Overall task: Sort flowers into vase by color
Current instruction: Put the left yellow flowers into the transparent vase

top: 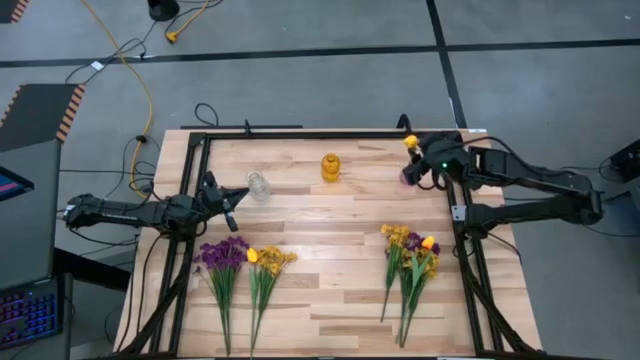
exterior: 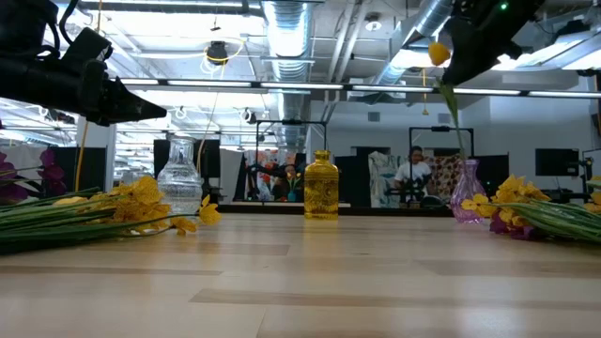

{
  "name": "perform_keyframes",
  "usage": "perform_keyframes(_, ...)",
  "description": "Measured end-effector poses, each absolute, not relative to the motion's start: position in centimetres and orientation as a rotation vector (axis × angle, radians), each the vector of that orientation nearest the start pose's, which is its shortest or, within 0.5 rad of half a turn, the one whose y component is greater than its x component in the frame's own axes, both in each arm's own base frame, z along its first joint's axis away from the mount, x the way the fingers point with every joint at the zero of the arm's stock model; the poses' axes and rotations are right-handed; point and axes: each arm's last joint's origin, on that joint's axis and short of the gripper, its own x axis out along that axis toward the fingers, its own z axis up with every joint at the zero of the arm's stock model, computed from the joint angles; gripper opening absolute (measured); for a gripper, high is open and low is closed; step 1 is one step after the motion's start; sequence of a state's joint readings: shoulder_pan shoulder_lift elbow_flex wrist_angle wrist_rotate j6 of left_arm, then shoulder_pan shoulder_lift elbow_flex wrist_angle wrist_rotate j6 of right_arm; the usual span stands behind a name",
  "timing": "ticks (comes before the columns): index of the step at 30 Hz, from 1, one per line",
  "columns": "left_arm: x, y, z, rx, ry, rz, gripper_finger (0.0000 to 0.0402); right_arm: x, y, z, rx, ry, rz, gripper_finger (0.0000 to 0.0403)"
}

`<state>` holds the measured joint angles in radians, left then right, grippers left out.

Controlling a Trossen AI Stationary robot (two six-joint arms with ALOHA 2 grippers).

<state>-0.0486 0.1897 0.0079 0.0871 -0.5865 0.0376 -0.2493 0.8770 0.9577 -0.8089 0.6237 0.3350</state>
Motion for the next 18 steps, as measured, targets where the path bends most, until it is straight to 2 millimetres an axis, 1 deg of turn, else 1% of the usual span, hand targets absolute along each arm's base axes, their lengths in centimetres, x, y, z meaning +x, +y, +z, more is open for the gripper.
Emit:
perform_keyframes(11,10.5,1.1,15.9,0.067,0.101,0.536,0.0000,13.8,-4.8,33.2,0.245,0.554,-0.766,0.0185)
perform_keyframes(18,10.5,1.1,15.9,0.066,0.101,0.536,0.0000,13.2,-4.2,33.6,0.304,0.543,-0.615,0.0185)
